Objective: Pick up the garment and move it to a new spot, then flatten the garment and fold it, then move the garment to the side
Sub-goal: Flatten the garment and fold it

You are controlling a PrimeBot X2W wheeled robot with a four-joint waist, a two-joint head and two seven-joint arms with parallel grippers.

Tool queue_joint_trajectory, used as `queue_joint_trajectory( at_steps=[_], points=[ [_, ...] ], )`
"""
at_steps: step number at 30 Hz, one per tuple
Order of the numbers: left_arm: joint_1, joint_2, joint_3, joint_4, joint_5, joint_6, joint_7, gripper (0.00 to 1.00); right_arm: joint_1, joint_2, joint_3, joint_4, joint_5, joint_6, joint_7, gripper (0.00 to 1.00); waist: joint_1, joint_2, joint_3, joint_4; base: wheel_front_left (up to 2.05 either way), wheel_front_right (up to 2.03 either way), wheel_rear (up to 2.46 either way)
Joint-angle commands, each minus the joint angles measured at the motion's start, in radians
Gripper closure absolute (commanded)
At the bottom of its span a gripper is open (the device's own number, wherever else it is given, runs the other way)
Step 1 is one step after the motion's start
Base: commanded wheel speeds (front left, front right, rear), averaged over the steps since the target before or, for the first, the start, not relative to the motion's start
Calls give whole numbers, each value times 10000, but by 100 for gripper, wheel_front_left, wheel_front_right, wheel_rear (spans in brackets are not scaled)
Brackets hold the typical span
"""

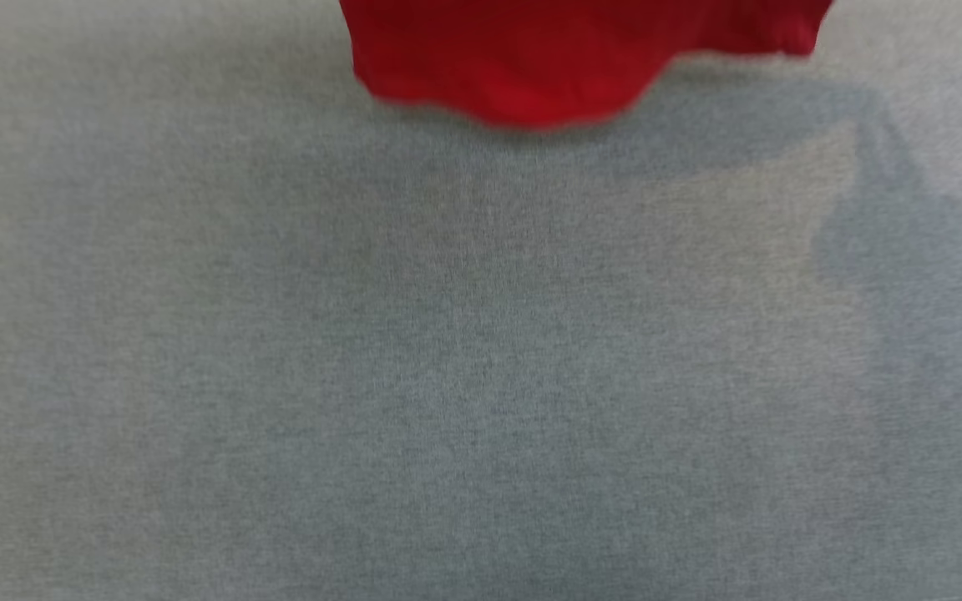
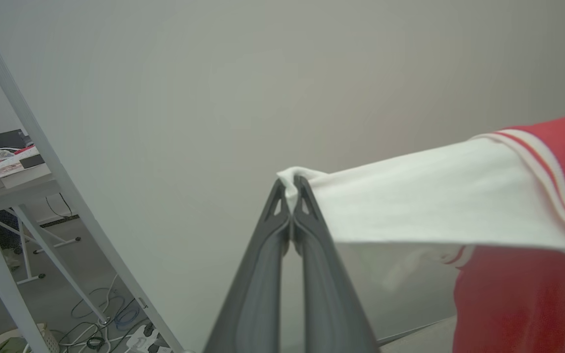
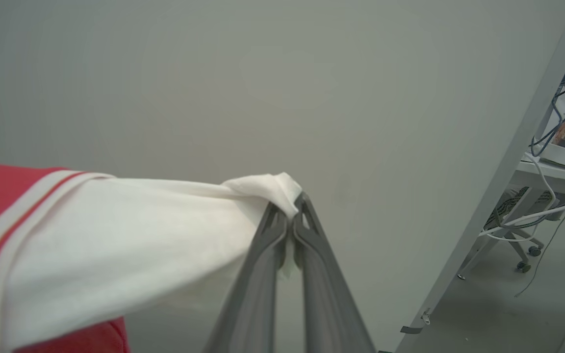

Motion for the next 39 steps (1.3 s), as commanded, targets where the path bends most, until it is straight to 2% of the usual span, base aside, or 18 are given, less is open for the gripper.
queue_joint_trajectory(
  at_steps=[1, 9, 17, 22, 28, 39],
  points=[
    [-787, 52, -69, 397, 198, -41, -272, 100, -620, 100, 0, 366, -146, -9, -236, 100, -2, 0, 1573, 78, 0, 0, 0],
    [-3642, -365, -736, 2617, 857, -143, -1959, 100, -3105, 670, 281, 2180, -838, -9, -1724, 100, -2, 0, 2774, 191, 0, 0, 0],
    [-4439, -685, -857, 4659, 850, -180, -3853, 100, -3821, 923, 1103, 3563, -643, -9, -2969, 100, -2, 0, 3269, 493, 0, 0, 0],
    [-3791, -756, -1156, 5402, 678, -202, -4690, 100, -3333, 1027, 1359, 4283, -295, -9, -3547, 100, -2, 0, 3257, 632, 0, 0, 0],
    [-2093, -1018, -1496, 5971, 165, -213, -5388, 100, -2026, 1050, 1935, 4829, 288, -9, -3839, 100, -2, 0, 2822, 739, 0, 0, 0],
    [1440, -1538, -1956, 6845, -659, -216, -5841, 100, 910, 818, 3014, 5472, 1408, -9, -3158, 100, -2, 0, 863, 822, 0, 0, 0]
  ],
)
